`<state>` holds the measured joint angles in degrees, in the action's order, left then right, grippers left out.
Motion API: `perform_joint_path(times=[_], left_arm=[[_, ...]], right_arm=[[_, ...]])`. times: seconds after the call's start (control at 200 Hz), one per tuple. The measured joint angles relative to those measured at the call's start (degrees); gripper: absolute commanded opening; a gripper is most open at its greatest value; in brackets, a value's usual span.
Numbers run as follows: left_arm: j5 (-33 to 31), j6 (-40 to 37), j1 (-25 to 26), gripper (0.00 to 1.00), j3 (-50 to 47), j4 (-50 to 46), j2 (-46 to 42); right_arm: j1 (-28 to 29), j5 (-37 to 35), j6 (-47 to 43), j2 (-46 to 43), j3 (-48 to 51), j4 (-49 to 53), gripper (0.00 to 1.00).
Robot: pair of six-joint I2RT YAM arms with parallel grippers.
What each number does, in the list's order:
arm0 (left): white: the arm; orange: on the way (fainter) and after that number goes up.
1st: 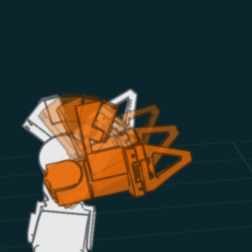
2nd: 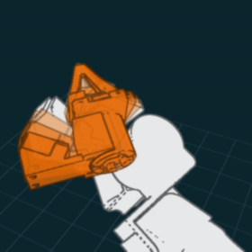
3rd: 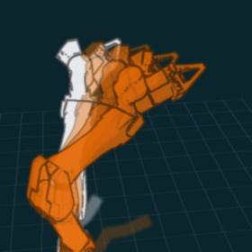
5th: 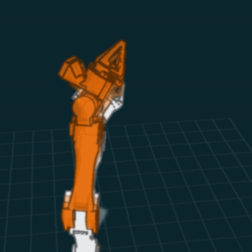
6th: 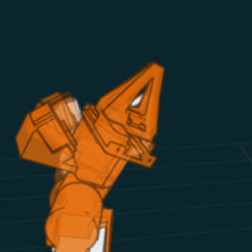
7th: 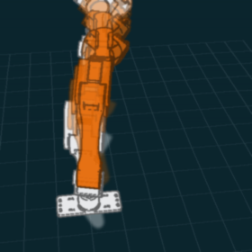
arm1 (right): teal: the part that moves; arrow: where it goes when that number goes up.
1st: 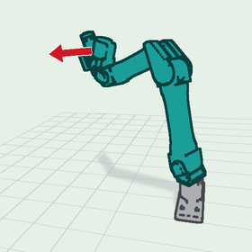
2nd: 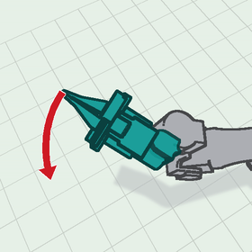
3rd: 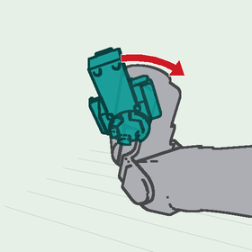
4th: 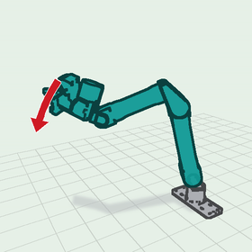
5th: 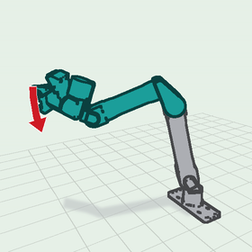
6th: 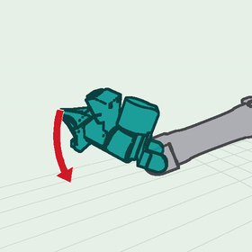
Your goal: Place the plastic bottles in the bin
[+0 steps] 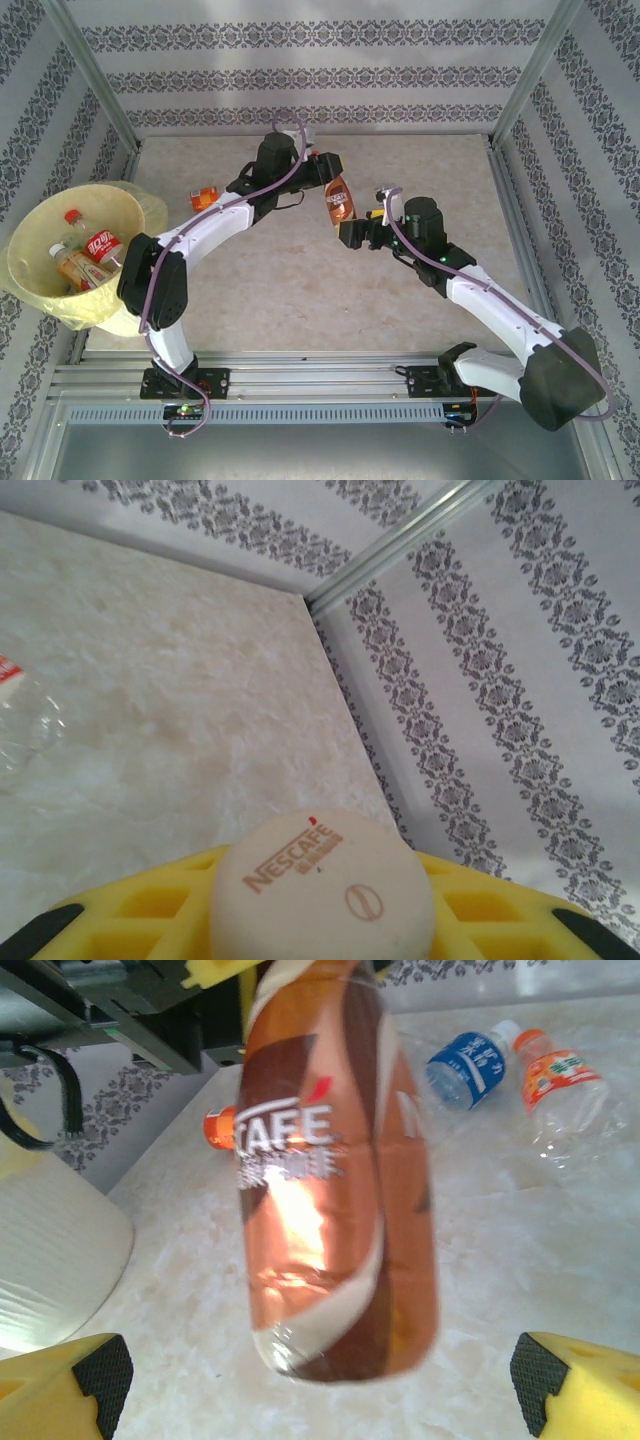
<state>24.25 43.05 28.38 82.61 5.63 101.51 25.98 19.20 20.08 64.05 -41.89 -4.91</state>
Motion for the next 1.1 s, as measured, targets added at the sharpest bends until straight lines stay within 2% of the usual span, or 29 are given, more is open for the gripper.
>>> perform_joint_path(times=[0.215,0.39,0.759,1.099], left_arm=[[-2.45,-0.20,-2.21,0.39,-2.49,-0.68,-2.97],[-6.67,-1.86,-4.33,0.37,-3.17,-5.86,-6.47],[-18.29,-10.67,-9.84,0.37,-2.84,-19.78,-20.39],[-27.85,-20.11,-13.88,0.37,1.92,-32.63,-27.12]], right_arm=[[0.00,-6.21,-0.79,-1.20,-1.11,1.95,0.98],[0.00,-7.19,-0.57,-2.29,-1.11,1.14,0.98],[-0.02,-8.61,0.66,-1.20,-1.14,-2.58,0.98],[-0.02,-9.31,2.32,2.75,-2.12,-4.39,0.98]])
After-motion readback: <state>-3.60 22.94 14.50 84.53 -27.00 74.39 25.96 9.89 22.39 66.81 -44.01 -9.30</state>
